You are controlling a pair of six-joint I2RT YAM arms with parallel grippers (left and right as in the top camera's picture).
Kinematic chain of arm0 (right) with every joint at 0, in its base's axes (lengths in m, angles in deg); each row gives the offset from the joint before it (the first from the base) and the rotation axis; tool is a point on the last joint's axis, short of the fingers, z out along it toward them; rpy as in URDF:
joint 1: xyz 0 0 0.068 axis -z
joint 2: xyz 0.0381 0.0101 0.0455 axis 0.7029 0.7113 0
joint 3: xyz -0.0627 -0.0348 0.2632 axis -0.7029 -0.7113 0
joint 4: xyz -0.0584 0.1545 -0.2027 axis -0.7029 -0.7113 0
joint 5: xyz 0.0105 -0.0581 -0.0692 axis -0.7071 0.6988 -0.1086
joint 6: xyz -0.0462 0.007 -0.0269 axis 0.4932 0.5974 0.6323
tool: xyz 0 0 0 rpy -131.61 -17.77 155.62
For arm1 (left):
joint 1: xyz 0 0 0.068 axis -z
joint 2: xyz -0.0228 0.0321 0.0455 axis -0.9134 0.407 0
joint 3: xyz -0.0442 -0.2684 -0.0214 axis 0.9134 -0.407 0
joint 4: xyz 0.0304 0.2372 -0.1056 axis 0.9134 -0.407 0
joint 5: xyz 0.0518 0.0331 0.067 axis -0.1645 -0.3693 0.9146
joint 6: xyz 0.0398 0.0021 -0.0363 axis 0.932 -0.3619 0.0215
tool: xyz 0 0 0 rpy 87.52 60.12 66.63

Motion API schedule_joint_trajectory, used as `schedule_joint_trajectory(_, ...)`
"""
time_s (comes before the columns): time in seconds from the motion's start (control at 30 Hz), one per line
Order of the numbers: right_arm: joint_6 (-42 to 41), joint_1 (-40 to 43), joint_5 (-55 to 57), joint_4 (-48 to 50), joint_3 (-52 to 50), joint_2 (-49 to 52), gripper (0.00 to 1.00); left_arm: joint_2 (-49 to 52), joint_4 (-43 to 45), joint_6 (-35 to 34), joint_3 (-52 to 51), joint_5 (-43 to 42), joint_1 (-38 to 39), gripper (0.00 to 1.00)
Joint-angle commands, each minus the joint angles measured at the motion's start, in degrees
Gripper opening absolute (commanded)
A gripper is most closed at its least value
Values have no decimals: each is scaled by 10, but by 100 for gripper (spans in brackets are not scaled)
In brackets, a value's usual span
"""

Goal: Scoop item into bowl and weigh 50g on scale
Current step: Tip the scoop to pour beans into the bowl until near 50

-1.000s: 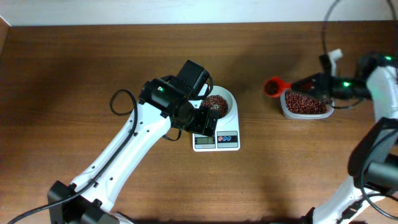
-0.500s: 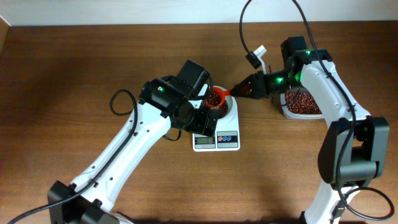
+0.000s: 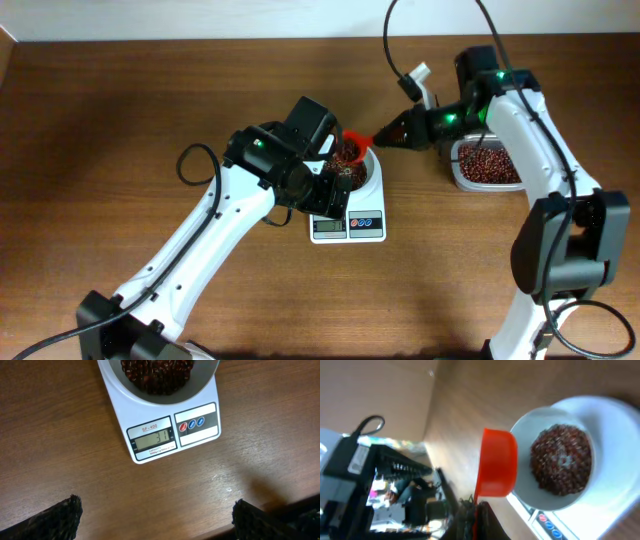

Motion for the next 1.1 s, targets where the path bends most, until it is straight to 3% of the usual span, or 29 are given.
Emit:
schedule_joint_trajectory(0.0, -1, -3, 115, -57, 103, -5, 4, -4, 0, -6, 4, 4, 3, 99)
schedule_joint_trajectory(0.2, -1, -35, 218, -70, 139, -5, 4, -4, 0, -6, 4, 4, 3, 99)
schedule_joint_trajectory(0.33, 2, -93, 367, -64, 139, -5, 4, -4, 0, -6, 4, 4, 3, 99)
schedule_joint_trajectory(1.07, 1, -104, 327, -41, 139, -5, 4, -4, 0, -6, 4, 11, 3, 99)
